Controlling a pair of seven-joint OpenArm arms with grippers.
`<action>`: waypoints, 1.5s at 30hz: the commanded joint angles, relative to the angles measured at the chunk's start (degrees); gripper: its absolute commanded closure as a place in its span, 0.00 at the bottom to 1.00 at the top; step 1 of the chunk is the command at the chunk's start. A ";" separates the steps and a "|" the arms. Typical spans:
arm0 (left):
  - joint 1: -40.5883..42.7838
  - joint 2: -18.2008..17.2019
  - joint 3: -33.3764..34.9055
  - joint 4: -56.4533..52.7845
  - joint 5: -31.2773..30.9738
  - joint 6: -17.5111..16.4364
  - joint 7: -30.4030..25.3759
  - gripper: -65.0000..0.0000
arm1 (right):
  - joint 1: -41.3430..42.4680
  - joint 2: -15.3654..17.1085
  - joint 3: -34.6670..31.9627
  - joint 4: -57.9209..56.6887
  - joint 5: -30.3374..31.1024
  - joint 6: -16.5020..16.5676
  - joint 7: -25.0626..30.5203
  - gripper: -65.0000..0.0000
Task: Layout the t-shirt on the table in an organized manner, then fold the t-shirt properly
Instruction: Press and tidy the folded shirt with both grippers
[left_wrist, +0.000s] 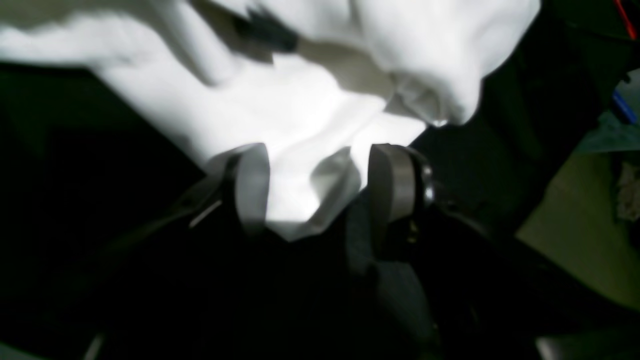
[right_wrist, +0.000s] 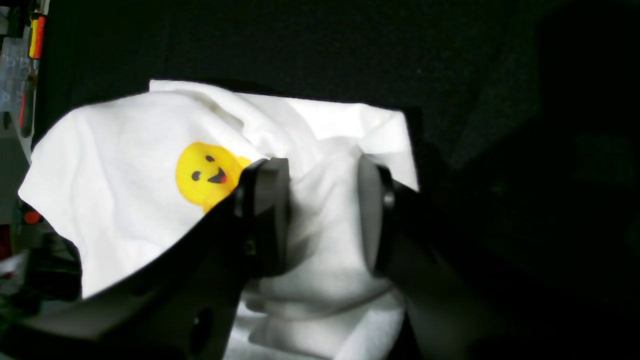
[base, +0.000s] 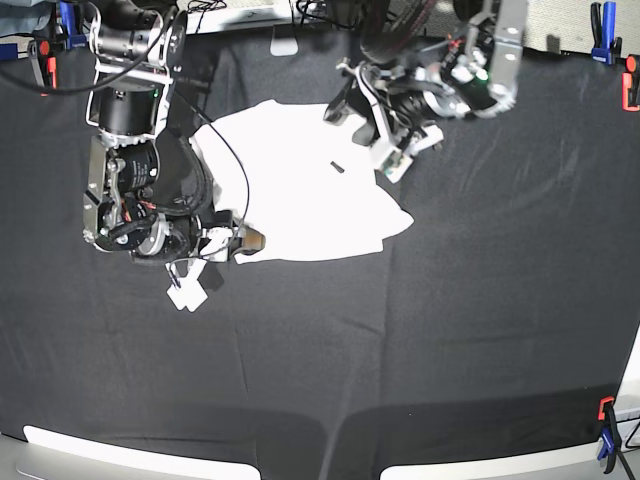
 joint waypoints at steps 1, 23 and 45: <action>-0.79 0.17 0.07 -1.42 1.29 1.60 -0.46 0.55 | 1.46 0.74 0.07 1.07 -0.20 0.49 -0.39 0.66; -19.47 -4.35 0.07 -11.02 13.55 7.41 -1.16 0.55 | -6.71 3.39 0.02 11.13 -0.22 0.49 -0.72 0.66; -30.73 2.27 0.11 -27.21 3.21 4.35 -0.81 0.55 | -30.84 3.26 -3.93 33.66 14.53 0.49 -0.70 0.66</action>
